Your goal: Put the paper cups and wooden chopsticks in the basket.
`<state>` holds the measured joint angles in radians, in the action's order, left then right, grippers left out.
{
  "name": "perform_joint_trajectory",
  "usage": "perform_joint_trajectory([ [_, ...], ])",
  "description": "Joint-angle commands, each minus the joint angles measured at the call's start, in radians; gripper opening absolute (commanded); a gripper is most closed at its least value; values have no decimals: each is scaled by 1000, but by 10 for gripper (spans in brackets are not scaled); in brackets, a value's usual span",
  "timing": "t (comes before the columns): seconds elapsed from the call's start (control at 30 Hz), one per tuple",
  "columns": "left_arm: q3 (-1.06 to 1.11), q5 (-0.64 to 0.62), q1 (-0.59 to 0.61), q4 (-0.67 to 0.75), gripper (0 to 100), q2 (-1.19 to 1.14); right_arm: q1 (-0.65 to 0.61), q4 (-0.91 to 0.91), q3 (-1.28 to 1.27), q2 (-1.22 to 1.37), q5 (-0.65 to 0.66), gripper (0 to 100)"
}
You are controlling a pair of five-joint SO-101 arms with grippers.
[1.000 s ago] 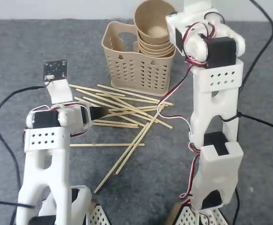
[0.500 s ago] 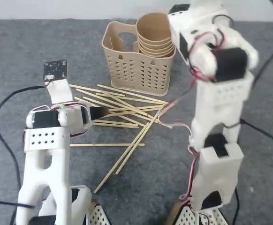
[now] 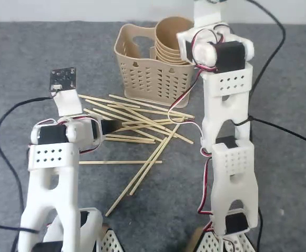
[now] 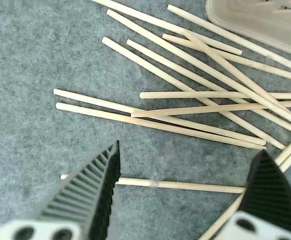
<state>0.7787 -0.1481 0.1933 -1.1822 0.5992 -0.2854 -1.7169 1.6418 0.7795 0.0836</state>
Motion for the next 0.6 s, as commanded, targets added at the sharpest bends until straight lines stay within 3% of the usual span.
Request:
perform_joint_trajectory([
  [0.0, -8, 15, -2, 20, 382, 38, 5, -18, 41, 2, -14, 9],
  [0.3, -7, 17, -2, 23, 382, 38, -22, 67, 41, -177, -5, 9],
  [0.57, -21, -5, 35, 14, 382, 31, -13, -91, -15, -613, -3, 7],
])
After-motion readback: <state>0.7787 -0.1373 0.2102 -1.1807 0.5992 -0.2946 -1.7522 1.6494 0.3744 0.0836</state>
